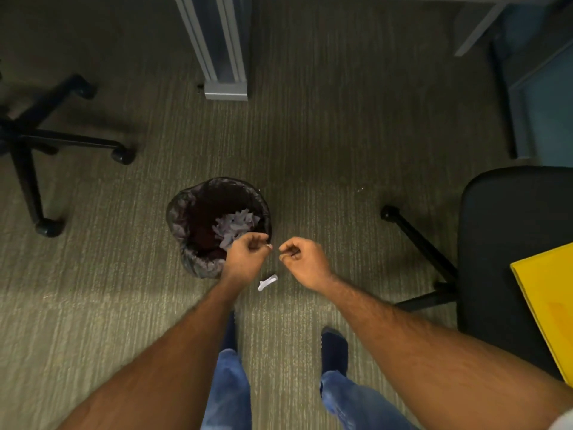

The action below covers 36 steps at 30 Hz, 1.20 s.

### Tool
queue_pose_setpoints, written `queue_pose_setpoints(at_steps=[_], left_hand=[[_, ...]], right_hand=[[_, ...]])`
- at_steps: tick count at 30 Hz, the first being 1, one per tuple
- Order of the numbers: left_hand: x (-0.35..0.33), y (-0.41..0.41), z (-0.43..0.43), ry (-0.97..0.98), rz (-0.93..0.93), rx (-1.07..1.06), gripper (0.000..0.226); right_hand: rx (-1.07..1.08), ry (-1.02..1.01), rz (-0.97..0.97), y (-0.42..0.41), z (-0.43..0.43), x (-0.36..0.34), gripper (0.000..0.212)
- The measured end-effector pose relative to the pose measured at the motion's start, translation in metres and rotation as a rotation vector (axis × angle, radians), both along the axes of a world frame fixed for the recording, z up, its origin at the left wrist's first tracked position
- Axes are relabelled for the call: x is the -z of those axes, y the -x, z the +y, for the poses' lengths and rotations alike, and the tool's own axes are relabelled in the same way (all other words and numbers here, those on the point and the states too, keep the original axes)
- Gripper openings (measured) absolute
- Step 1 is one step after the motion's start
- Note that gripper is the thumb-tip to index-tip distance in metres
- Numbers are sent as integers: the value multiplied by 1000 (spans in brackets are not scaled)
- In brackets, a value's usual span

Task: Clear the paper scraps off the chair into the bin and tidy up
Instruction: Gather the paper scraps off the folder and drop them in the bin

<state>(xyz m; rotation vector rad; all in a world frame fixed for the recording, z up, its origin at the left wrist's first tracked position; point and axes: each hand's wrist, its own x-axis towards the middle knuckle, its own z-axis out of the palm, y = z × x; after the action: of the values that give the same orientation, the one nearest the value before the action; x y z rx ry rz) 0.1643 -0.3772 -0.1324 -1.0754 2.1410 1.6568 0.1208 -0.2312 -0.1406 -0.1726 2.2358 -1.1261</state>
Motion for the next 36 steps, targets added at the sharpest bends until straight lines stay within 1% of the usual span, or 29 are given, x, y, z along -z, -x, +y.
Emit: queue_pose_setpoints(at_steps=[4,8,11,14,19,22,24,29,36], left_hand=[[14,-17,18,58,-51,-4,22],[36,-42,32,68,-110,-2,25],[53,-61,32,67,-165,96,28],[71,-80,25,125,-225,233,34],[110,-97,12,258,-291,499,51],[133,-101,11,333,-330,584,61],[149,-103,11,358,-325,618,64],[199,-106,7,412,-326,690,61],[270,-98,4,422,-330,736,55]], right_hand=[[0,-2,-38,-8,24,11,12],[32,-35,-40,-23,42,31,12],[46,-85,10,-35,45,50,12],[46,-151,25,-46,44,69,13],[76,-182,41,-63,40,107,14],[66,-206,49,-74,38,138,16],[49,-221,49,-81,37,158,18],[-30,-238,76,-90,34,211,21],[-206,-303,86,-84,21,282,24]])
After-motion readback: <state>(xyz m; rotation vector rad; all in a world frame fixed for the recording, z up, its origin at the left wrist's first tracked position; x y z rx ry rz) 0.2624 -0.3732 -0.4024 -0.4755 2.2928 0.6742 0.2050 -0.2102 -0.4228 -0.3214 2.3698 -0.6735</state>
